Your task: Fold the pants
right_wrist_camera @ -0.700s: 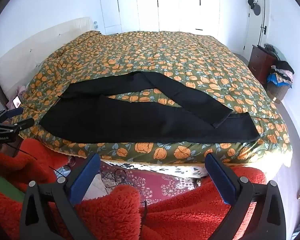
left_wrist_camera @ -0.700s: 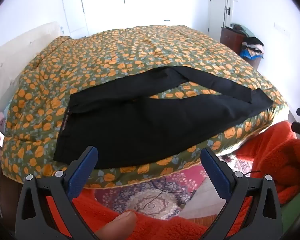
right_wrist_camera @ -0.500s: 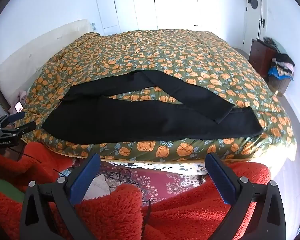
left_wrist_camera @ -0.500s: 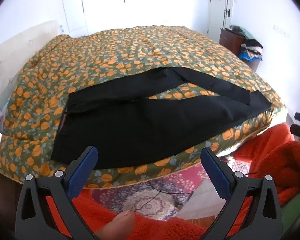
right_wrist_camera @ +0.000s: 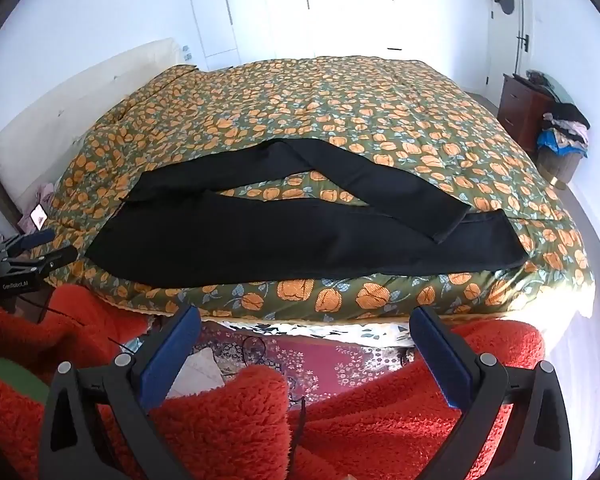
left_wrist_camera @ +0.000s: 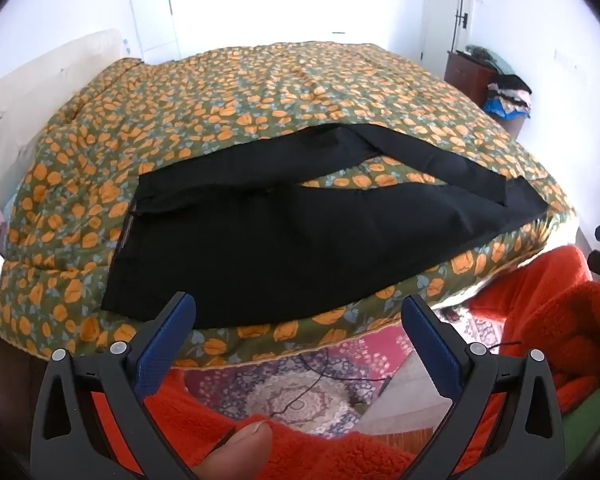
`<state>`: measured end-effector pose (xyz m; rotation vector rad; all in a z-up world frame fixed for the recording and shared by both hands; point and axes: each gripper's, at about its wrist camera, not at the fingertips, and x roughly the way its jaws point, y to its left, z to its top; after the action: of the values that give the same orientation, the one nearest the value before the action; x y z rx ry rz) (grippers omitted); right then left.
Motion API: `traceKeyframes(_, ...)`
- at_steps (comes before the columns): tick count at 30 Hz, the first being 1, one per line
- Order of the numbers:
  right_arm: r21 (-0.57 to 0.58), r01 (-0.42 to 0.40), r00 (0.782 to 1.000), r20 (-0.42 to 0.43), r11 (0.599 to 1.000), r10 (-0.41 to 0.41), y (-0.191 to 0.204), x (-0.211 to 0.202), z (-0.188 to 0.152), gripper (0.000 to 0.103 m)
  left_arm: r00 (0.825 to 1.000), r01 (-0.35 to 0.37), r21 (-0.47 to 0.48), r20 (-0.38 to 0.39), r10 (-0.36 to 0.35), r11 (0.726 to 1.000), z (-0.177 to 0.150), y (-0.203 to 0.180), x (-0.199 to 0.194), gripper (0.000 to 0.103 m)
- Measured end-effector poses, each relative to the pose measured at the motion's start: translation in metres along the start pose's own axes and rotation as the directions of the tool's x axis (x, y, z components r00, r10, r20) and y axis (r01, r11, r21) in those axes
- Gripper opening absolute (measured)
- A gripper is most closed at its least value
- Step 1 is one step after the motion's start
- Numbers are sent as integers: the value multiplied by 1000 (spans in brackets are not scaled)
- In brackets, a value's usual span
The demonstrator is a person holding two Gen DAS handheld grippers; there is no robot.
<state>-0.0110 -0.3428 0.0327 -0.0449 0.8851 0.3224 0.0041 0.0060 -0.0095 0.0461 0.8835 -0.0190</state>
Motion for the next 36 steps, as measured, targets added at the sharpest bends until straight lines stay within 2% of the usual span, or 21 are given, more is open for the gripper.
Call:
traceKeyframes(17, -1, -2, 1000, 1, 1000, 2, 0, 2, -1, 103, 999, -26, 25, -19, 27, 999, -2, -5, 5, 102)
traceKeyframes(36, -9, -3, 1000, -24, 1000, 3, 3, 7, -2, 103, 1000, -10, 7, -23, 10, 1000, -5, 2, 7, 102)
